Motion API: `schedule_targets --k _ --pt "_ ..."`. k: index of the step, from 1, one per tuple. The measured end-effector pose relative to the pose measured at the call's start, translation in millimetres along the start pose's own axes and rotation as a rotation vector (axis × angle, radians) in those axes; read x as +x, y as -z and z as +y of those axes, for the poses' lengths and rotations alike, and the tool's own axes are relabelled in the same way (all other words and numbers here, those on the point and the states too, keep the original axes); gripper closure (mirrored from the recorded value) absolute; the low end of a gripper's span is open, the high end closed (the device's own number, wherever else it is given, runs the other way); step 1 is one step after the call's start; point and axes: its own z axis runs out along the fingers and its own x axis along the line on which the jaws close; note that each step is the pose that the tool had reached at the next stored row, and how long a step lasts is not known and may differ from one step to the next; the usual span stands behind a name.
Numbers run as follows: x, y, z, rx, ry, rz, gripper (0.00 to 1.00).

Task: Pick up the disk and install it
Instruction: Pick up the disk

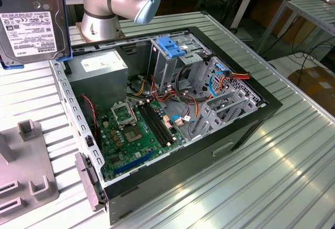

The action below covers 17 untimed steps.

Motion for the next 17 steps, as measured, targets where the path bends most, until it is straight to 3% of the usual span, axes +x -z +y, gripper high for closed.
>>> schedule_targets --k 10,17 --pt "9.3 0.2 -12.5 0.0 0.0 0.0002 0.63" --pt "12.1 0.1 -38.5 -0.0001 0.0 0.0004 0.63"
